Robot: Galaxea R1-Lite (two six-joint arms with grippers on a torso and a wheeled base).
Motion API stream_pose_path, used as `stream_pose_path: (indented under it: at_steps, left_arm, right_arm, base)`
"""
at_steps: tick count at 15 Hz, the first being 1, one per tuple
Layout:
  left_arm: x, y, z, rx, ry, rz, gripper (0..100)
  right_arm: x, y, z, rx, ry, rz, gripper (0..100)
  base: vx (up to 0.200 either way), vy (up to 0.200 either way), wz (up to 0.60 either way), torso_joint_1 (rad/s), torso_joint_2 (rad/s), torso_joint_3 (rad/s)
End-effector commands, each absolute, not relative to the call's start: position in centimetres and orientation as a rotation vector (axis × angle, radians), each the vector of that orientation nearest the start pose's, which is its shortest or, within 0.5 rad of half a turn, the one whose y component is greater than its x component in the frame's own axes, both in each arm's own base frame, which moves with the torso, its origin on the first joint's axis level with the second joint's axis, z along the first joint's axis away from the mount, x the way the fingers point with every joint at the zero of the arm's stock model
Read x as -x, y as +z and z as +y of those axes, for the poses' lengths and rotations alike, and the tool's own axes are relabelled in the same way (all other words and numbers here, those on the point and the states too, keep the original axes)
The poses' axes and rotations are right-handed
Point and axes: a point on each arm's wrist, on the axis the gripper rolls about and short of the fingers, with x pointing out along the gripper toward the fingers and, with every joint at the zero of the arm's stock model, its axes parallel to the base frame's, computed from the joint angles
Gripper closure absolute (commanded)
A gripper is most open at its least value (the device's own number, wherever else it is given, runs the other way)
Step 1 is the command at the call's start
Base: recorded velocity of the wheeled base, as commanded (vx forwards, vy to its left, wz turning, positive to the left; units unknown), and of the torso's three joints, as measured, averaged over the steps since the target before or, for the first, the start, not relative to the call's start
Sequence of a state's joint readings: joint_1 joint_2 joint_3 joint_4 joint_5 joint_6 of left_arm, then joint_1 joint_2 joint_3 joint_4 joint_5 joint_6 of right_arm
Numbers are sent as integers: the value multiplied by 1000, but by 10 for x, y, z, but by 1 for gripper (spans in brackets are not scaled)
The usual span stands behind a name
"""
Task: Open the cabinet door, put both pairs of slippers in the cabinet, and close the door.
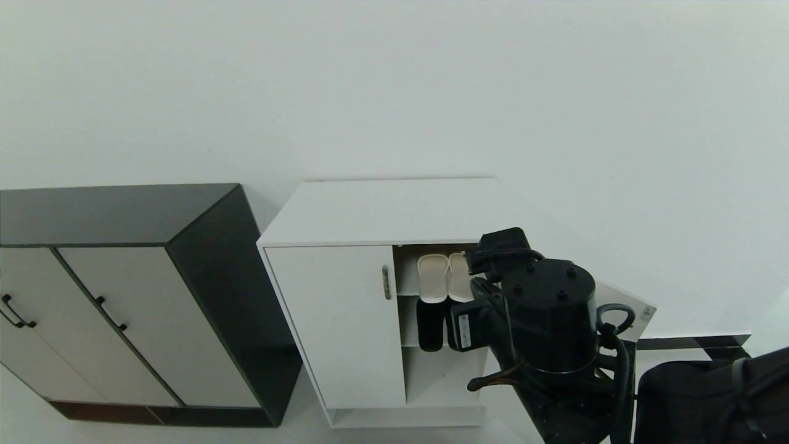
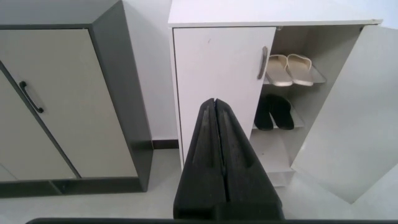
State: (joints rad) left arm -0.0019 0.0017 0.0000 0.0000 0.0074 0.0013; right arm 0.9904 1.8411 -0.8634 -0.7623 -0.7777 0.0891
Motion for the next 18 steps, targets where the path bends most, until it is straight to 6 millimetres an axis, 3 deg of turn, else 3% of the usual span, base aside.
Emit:
stream_pose_path:
  at_steps: [1, 10, 13, 16, 18]
  left_arm:
    - [23, 76, 0, -2, 6, 2, 100]
    - [23, 76, 0, -2, 6, 2, 100]
    - [23, 76, 0, -2, 6, 2, 100]
    - [23, 76, 0, -2, 6, 2, 100]
    - [23, 76, 0, -2, 6, 2, 100]
  right_arm:
    - [-196, 165, 271, 82, 206, 147, 100]
    - [-200, 166, 268, 94, 193, 144, 100]
    - [-214, 176, 251, 97, 134, 125, 100]
    - [-246, 195, 227, 56, 13, 105, 100]
    - [-254, 200, 220, 33, -22, 138, 100]
  base:
    - [0, 0, 0, 0, 0, 0]
    - [0, 0, -533, 4, 0, 2]
    - [0, 0, 0, 0, 0, 0]
    - [0, 0, 0, 0, 0, 0]
    - [0, 0, 0, 0, 0, 0]
